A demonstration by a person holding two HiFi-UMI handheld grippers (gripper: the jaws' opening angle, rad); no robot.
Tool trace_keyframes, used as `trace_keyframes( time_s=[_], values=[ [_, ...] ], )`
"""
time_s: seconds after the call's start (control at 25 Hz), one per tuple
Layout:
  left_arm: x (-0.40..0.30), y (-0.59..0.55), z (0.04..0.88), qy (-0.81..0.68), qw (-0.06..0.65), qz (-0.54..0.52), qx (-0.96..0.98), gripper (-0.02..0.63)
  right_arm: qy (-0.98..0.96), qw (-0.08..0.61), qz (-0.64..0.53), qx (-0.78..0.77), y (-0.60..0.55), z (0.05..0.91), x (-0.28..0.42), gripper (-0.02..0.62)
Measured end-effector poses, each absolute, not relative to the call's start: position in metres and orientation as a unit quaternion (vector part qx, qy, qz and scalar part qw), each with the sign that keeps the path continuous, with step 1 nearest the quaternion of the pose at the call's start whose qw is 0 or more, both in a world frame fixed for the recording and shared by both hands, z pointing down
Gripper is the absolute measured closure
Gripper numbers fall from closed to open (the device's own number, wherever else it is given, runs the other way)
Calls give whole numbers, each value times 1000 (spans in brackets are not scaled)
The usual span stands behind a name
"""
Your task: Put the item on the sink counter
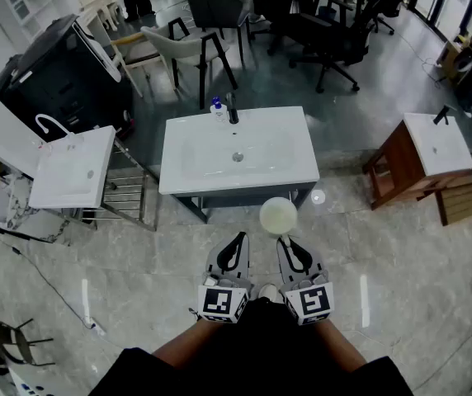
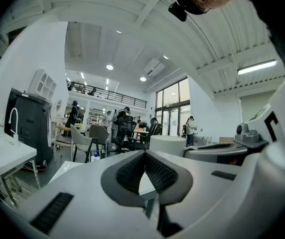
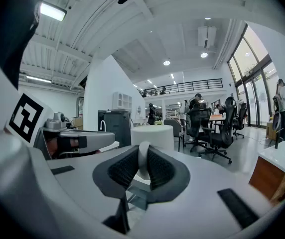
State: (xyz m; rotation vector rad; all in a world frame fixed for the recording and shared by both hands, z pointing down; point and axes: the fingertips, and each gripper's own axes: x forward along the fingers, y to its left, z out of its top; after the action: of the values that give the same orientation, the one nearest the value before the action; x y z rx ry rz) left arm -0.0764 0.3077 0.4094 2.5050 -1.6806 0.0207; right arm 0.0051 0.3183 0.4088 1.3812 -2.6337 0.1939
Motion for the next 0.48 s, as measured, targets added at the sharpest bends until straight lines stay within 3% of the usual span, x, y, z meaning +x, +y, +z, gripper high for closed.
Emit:
trace_keyframes(
  time_s=[0.48],
  values=[
    [-55,317,411,-562,59,14,825,594,-889,68,52,450,323,411,30,538]
  ],
)
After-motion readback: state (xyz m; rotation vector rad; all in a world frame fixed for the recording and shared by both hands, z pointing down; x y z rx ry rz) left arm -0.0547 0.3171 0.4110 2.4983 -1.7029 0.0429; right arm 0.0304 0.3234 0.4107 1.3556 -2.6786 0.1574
